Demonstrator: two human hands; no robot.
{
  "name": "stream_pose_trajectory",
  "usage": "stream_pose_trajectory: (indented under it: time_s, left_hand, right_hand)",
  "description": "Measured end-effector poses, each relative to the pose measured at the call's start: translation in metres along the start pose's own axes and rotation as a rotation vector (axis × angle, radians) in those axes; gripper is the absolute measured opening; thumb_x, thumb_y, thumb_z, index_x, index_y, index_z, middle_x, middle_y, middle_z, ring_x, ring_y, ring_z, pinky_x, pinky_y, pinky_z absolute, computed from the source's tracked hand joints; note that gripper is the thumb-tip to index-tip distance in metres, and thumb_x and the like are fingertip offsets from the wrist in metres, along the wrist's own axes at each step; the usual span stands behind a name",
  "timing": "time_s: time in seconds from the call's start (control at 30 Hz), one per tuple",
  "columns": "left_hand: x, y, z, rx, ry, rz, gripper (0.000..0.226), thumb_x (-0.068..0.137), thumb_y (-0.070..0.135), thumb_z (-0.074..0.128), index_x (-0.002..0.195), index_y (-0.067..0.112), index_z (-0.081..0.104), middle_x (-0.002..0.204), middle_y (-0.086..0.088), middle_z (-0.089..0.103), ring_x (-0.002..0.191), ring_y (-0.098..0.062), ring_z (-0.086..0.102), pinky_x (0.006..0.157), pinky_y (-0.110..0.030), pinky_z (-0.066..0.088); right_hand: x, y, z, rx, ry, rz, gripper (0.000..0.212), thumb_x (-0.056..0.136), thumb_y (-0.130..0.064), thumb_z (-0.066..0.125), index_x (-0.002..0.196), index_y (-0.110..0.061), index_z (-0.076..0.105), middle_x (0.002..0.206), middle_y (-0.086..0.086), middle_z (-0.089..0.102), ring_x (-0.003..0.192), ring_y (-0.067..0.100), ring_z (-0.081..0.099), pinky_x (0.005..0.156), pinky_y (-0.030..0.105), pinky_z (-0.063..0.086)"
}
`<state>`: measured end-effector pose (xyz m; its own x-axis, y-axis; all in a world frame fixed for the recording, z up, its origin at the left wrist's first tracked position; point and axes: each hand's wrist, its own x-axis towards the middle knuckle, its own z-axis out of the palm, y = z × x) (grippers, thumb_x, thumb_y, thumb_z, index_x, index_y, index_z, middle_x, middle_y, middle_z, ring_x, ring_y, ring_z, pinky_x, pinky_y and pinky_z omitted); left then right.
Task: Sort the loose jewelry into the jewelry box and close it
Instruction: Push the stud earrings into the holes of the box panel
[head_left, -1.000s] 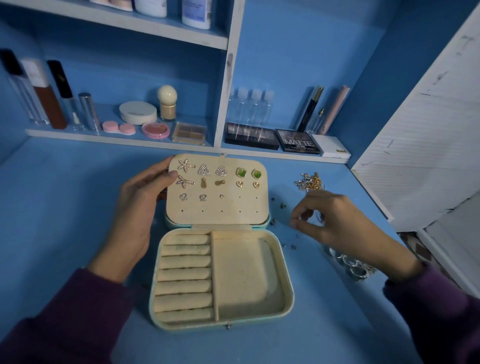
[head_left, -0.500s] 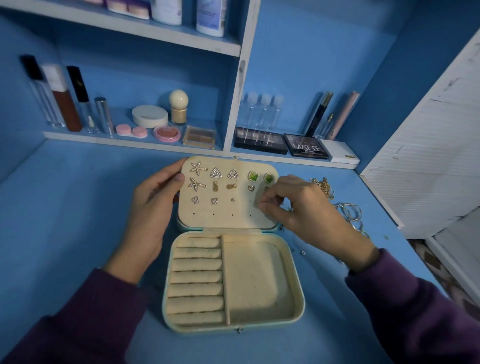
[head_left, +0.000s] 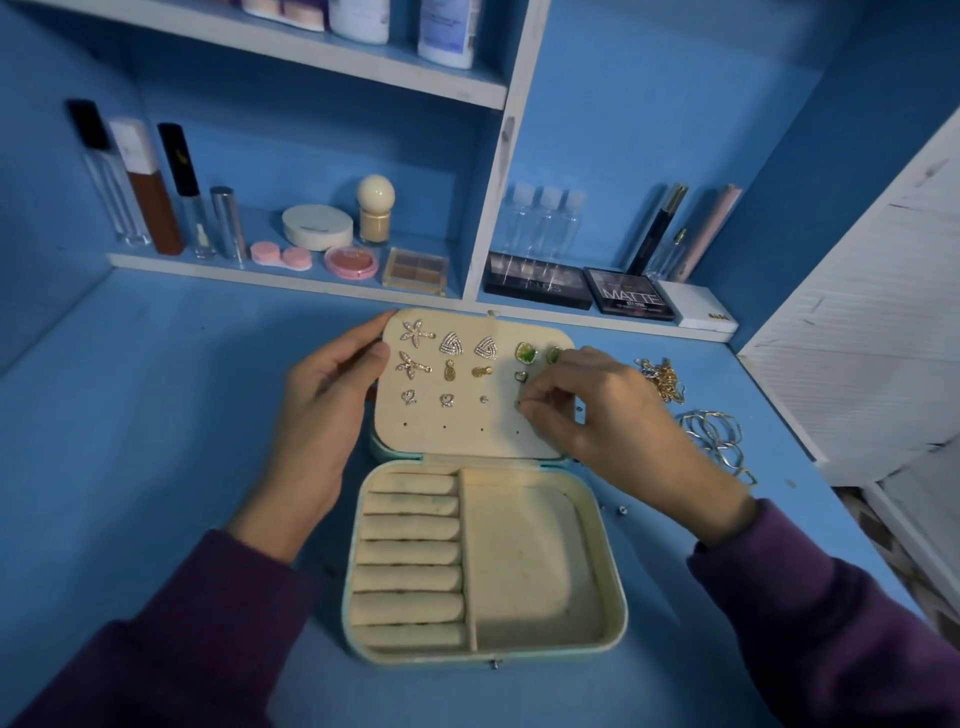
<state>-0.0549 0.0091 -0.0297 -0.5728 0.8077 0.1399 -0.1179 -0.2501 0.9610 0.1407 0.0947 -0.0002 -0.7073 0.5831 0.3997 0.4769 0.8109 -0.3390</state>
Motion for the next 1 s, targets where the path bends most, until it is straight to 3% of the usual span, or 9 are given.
stream_pose_trajectory:
  time_s: [0.23, 0.53, 0.7, 0.87, 1.0]
  left_hand:
    - [0.001, -0.001, -0.001, 0.005, 0.006, -0.010, 0.033, 0.095, 0.002, 0.050, 0.105, 0.029, 0.066, 0.095, 0.019, 0.071, 0.092, 0.002, 0.066, 0.073, -0.011, 0.050]
    - [0.001, -0.001, 0.000, 0.010, 0.009, -0.020, 0.033, 0.095, 0.003, 0.050, 0.110, 0.028, 0.064, 0.097, 0.018, 0.071, 0.092, 0.003, 0.066, 0.072, -0.011, 0.050]
    - [0.001, -0.001, 0.000, 0.018, 0.013, -0.022, 0.033, 0.095, 0.003, 0.050, 0.105, 0.030, 0.065, 0.095, 0.021, 0.070, 0.091, 0.004, 0.065, 0.076, -0.011, 0.051]
    - [0.001, -0.001, 0.000, 0.025, 0.013, -0.029, 0.033, 0.095, 0.003, 0.049, 0.104, 0.030, 0.066, 0.093, 0.022, 0.071, 0.090, 0.005, 0.066, 0.074, -0.010, 0.051]
    - [0.000, -0.001, 0.000, 0.027, 0.017, -0.033, 0.033, 0.095, 0.003, 0.049, 0.104, 0.030, 0.066, 0.094, 0.021, 0.071, 0.091, 0.004, 0.066, 0.077, -0.011, 0.052]
  right_hand:
    - [0.001, -0.001, 0.007, -0.139, 0.072, -0.028, 0.007, 0.078, -0.023, 0.063, 0.075, -0.017, 0.064, 0.071, -0.004, 0.059, 0.068, 0.014, 0.050, 0.053, 0.039, 0.050]
    - [-0.001, 0.001, 0.001, -0.019, 0.047, 0.007, 0.019, 0.079, -0.019, 0.058, 0.085, -0.015, 0.075, 0.072, -0.009, 0.057, 0.071, 0.012, 0.052, 0.063, 0.037, 0.050]
    - [-0.006, 0.007, -0.007, 0.080, 0.075, 0.094, 0.021, 0.079, -0.015, 0.057, 0.089, -0.013, 0.074, 0.067, -0.012, 0.054, 0.065, -0.003, 0.051, 0.062, 0.005, 0.036]
    - [-0.008, 0.019, -0.021, 0.105, 0.103, 0.201, 0.017, 0.083, -0.001, 0.064, 0.087, -0.015, 0.074, 0.071, 0.001, 0.061, 0.063, -0.002, 0.052, 0.061, 0.004, 0.035]
    - [-0.005, 0.039, -0.030, 0.097, 0.020, 0.318, 0.018, 0.084, -0.004, 0.065, 0.085, -0.021, 0.072, 0.077, 0.002, 0.065, 0.064, -0.003, 0.053, 0.062, 0.005, 0.038]
